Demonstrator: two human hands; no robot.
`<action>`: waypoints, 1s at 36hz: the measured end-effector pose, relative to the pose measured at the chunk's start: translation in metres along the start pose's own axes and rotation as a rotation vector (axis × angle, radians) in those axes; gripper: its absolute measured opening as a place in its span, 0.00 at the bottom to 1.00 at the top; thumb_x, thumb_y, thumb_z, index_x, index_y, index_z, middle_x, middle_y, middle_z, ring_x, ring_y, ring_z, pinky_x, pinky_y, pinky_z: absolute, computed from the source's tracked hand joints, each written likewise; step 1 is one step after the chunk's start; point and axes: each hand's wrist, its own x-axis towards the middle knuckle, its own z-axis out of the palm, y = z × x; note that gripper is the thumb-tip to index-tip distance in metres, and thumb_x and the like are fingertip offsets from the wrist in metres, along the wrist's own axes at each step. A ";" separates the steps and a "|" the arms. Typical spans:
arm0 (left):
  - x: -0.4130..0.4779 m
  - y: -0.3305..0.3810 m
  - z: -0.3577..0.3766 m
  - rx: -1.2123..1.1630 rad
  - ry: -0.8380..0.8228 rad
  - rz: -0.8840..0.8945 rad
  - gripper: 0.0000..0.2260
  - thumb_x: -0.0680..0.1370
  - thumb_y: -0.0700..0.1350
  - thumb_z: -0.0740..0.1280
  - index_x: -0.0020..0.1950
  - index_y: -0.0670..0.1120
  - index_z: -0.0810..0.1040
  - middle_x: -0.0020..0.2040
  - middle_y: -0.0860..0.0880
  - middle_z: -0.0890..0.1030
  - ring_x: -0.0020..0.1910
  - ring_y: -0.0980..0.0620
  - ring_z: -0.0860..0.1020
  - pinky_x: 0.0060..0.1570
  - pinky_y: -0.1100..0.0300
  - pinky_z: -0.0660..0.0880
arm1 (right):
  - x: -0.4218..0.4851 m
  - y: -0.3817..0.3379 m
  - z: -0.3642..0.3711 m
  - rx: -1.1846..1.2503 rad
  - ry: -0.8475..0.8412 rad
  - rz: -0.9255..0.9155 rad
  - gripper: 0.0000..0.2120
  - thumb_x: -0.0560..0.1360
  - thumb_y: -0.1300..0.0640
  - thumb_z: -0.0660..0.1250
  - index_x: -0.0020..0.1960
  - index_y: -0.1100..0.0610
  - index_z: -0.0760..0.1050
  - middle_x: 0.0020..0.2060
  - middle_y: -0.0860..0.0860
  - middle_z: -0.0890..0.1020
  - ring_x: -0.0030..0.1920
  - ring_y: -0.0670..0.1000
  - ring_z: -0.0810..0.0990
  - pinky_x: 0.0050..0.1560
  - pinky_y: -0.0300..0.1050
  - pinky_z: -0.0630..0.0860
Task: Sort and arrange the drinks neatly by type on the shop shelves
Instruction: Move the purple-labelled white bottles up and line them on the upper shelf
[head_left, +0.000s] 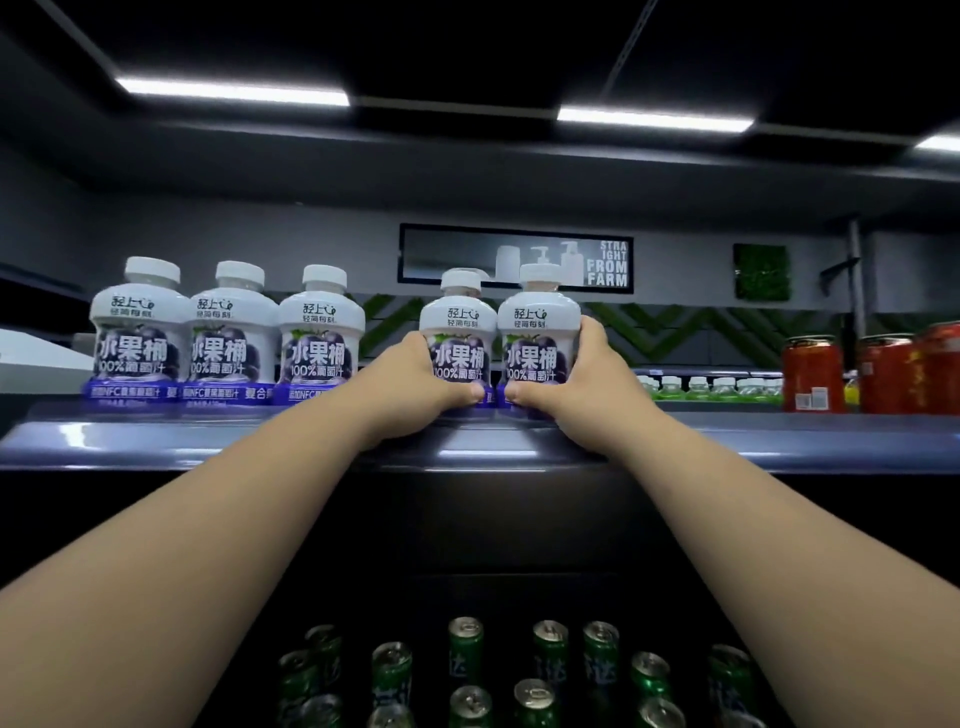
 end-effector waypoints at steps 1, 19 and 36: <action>-0.002 0.000 -0.002 0.029 -0.006 0.001 0.35 0.67 0.66 0.74 0.65 0.49 0.69 0.61 0.50 0.77 0.57 0.49 0.77 0.58 0.50 0.74 | -0.001 0.000 -0.001 -0.005 -0.004 -0.001 0.43 0.66 0.39 0.79 0.72 0.47 0.60 0.63 0.47 0.78 0.60 0.53 0.78 0.62 0.56 0.75; -0.046 -0.048 -0.040 0.729 0.553 0.364 0.27 0.70 0.61 0.61 0.63 0.47 0.78 0.65 0.40 0.74 0.66 0.37 0.70 0.63 0.42 0.67 | -0.008 -0.015 0.004 -0.197 0.006 0.107 0.36 0.70 0.30 0.70 0.65 0.53 0.64 0.59 0.51 0.79 0.55 0.57 0.78 0.48 0.50 0.71; -0.046 -0.061 -0.030 0.726 0.453 0.247 0.30 0.75 0.69 0.45 0.51 0.59 0.85 0.82 0.43 0.46 0.79 0.39 0.39 0.75 0.44 0.36 | -0.004 -0.049 0.021 -0.122 -0.108 0.105 0.32 0.71 0.37 0.73 0.63 0.55 0.66 0.54 0.50 0.76 0.52 0.53 0.77 0.48 0.51 0.75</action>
